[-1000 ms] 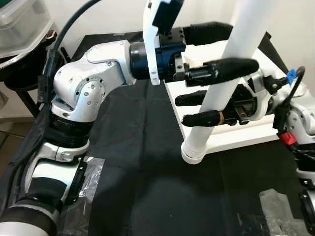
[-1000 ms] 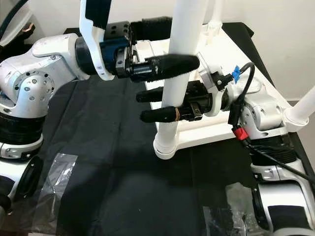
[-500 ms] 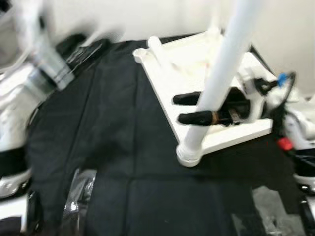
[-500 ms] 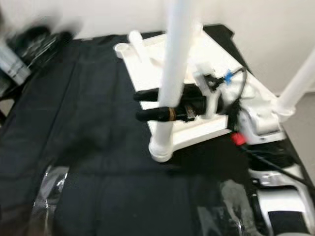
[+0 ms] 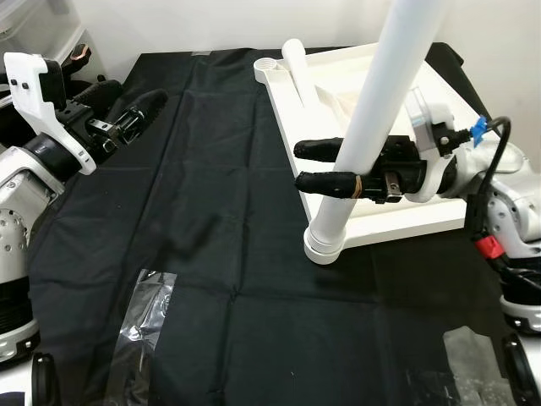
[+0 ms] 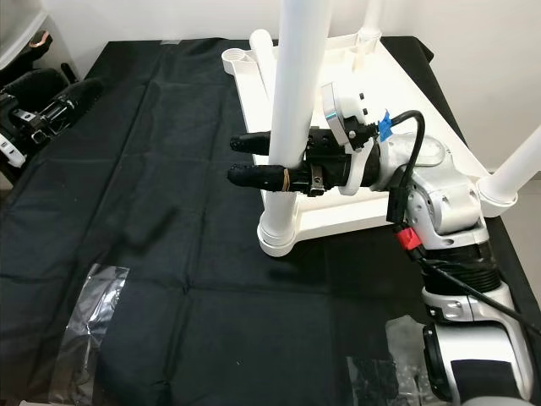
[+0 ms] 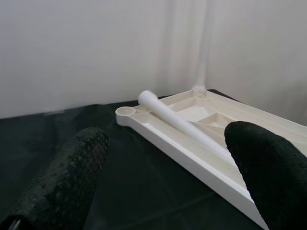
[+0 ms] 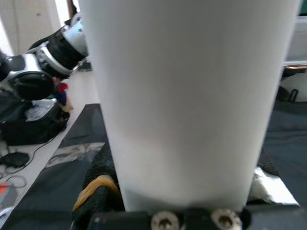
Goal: Building children table
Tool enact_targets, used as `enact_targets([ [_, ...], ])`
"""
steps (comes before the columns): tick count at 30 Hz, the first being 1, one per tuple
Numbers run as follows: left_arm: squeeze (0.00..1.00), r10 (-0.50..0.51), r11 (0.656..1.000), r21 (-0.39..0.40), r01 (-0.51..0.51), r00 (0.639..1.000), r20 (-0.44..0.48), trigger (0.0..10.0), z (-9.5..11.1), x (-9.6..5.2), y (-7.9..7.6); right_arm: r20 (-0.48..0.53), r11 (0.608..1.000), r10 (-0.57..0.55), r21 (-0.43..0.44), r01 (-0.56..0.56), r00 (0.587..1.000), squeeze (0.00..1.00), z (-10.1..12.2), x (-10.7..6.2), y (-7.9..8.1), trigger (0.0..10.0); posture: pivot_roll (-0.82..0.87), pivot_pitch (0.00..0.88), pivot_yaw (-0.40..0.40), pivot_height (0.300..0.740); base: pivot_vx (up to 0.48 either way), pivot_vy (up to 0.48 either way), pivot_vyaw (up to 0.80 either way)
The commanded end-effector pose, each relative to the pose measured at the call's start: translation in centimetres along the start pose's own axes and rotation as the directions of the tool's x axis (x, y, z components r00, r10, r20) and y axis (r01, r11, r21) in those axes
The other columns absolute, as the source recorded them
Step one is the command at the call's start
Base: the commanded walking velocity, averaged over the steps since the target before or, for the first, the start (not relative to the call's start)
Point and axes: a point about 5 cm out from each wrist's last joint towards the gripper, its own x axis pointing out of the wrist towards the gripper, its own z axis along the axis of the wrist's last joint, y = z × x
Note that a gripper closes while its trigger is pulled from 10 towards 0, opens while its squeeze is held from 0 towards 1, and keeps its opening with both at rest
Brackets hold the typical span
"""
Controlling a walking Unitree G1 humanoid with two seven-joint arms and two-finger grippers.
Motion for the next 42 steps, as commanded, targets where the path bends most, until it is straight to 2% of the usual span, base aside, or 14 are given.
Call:
enact_targets([
  [1, 0.0, -0.015, 1.0, -0.002, 0.015, 1.0, -0.001, 10.0, 0.1, -0.3, -0.1, -0.057, 0.997, -0.034, 0.072, 0.038, 0.998, 0.0, -2.0, 0.2, 0.2, 0.0, 0.05, 0.24, 0.058, 0.74, 0.0, 0.0, 0.0],
  [9, 0.0, -0.359, 0.933, 0.024, 0.359, 0.933, -0.011, 10.0, -1.2, -1.9, -5.3, -0.06, 0.929, -0.351, 0.104, 0.355, 0.935, 0.0, -3.5, 1.7, 0.8, 0.0, 0.04, 0.238, 0.052, 0.74, 0.0, 0.0, 0.0],
  [14, 0.0, -0.333, 0.941, 0.057, 0.334, 0.943, -0.024, 10.0, -1.6, -1.9, -4.6, -0.063, 0.911, -0.389, 0.119, 0.394, 0.919, 0.0, -3.8, 2.2, 1.3, 0.0, 0.04, 0.23, 0.051, 0.74, 0.0, 0.0, 0.0],
  [17, 0.0, -0.275, 0.952, 0.127, 0.277, 0.961, -0.037, 10.0, -2.2, -1.1, -2.8, -0.079, 0.87, -0.469, 0.13, 0.475, 0.88, 0.0, -4.3, 3.0, 1.3, 0.0, 0.03, 0.21, 0.044, 0.74, 0.0, 0.0, 0.0],
  [23, 0.0, -0.279, 0.948, 0.147, 0.282, 0.959, -0.039, 10.0, -2.5, -0.7, -2.8, -0.094, 0.824, -0.543, 0.135, 0.551, 0.835, 0.0, -4.5, 3.5, 1.2, 0.0, 0.02, 0.201, 0.039, 0.74, 0.0, 0.0, 0.0],
  [24, 0.0, -0.291, 0.944, 0.152, 0.293, 0.956, -0.033, 10.0, -2.6, -0.4, -3.1, -0.128, 0.772, -0.607, 0.14, 0.621, 0.784, 0.0, -5.0, 4.2, 1.5, 0.0, 0.02, 0.194, 0.036, 0.74, 0.0, 0.0, 0.0],
  [27, 0.0, -0.303, 0.94, 0.155, 0.303, 0.953, -0.026, 10.0, -2.6, -0.1, -3.4, -0.166, 0.72, -0.661, 0.134, 0.681, 0.731, 0.0, -5.4, 4.8, 1.8, 0.0, 0.02, 0.193, 0.036, 0.74, 0.0, 0.0, 0.0],
  [28, 0.0, -0.313, 0.937, 0.156, 0.312, 0.95, -0.021, 10.0, -2.6, 0.0, -3.7, -0.211, 0.662, -0.71, 0.128, 0.739, 0.672, 0.0, -5.9, 5.1, 2.1, 0.0, 0.01, 0.194, 0.034, 0.74, 0.0, 0.0, 0.0],
  [29, 0.0, -0.313, 0.937, 0.156, 0.312, 0.95, -0.021, 10.0, -2.6, 0.0, -3.7, -0.211, 0.662, -0.71, 0.128, 0.739, 0.672, 0.0, -5.9, 5.1, 2.1, 0.0, 0.01, 0.194, 0.034, 0.74, 0.0, 0.0, 0.0],
  [30, 0.0, -0.324, 0.934, 0.157, 0.321, 0.946, -0.013, 10.0, -2.4, 0.1, -4.0, -0.265, 0.566, -0.774, 0.116, 0.816, 0.575, 0.0, -6.9, 5.2, 2.5, 0.0, 0.01, 0.198, 0.03, 0.74, 0.0, 0.0, 0.0],
  [31, 0.0, -0.324, 0.934, 0.157, 0.321, 0.946, -0.013, 10.0, -2.4, 0.1, -4.0, -0.265, 0.566, -0.774, 0.116, 0.816, 0.575, 0.0, -6.9, 5.2, 2.5, 0.0, 0.01, 0.198, 0.03, 0.74, 0.0, 0.0, 0.0],
  [32, 0.0, -0.335, 0.93, 0.157, 0.332, 0.942, -0.007, 10.0, -2.3, 0.1, -4.3, -0.303, 0.511, -0.8, 0.112, 0.852, 0.519, 0.0, -7.7, 5.7, 3.2, 0.0, 0.01, 0.201, 0.033, 0.74, 0.0, 0.0, 0.0],
  [35, 0.0, -0.356, 0.922, 0.159, 0.352, 0.934, 0.001, 10.0, -2.1, 0.1, -4.7, -0.343, 0.465, -0.809, 0.122, 0.877, 0.477, 0.0, -8.8, 7.1, 4.5, 0.0, 0.01, 0.203, 0.038, 0.74, 0.0, 0.0, 0.0],
  [42, 0.0, -0.382, 0.91, 0.178, 0.374, 0.924, 0.011, 10.0, -2.1, 0.5, -5.1, -0.368, 0.441, -0.808, 0.139, 0.887, 0.46, 0.0, -9.1, 8.0, 5.0, 0.0, 0.02, 0.201, 0.036, 0.74, 0.0, 0.0, 0.0],
])
